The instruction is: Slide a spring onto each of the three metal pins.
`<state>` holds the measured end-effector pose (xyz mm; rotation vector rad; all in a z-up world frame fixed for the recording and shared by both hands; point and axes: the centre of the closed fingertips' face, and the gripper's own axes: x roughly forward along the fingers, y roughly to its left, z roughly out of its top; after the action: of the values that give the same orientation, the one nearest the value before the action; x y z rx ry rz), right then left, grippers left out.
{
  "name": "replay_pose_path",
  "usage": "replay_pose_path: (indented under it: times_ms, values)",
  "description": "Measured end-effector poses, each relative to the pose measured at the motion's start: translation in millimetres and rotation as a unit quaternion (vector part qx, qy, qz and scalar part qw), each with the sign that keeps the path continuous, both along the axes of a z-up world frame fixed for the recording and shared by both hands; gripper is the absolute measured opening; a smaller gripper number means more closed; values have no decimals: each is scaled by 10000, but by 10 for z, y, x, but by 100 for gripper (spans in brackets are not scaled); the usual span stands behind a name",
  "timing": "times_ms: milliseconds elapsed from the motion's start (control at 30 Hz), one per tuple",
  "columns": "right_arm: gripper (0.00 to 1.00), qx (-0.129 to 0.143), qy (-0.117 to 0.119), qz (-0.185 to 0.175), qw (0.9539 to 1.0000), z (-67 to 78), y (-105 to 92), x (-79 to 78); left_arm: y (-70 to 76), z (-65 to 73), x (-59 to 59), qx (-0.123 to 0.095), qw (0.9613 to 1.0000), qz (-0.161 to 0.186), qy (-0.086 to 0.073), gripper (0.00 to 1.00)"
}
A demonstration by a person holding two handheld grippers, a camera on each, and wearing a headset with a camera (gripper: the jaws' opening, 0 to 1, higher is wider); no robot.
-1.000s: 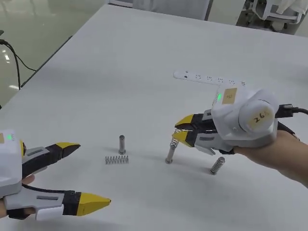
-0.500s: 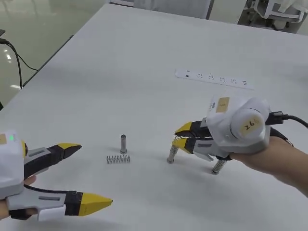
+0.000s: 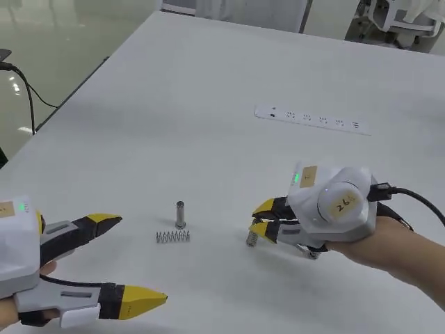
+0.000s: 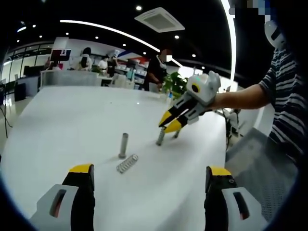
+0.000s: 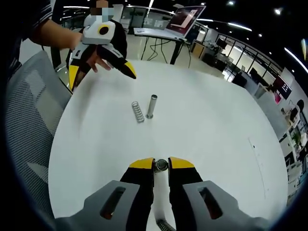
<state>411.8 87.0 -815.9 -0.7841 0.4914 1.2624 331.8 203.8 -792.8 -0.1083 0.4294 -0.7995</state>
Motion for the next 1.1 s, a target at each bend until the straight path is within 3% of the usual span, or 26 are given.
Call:
replay_pose_path:
  times_ms: [733, 833, 1100]
  values:
    - [9, 57, 64, -4, 10000, -6, 0, -27, -48, -17, -44, -78, 10000, 22, 58, 92]
    - [10, 71, -43, 8, 10000, 34, 0, -19, -17, 0, -36, -75, 9999, 58, 42, 92]
    - [14, 168, -63, 46, 9998, 155, 20, -49, -11, 10, -31, -65, 9999, 67, 55, 91]
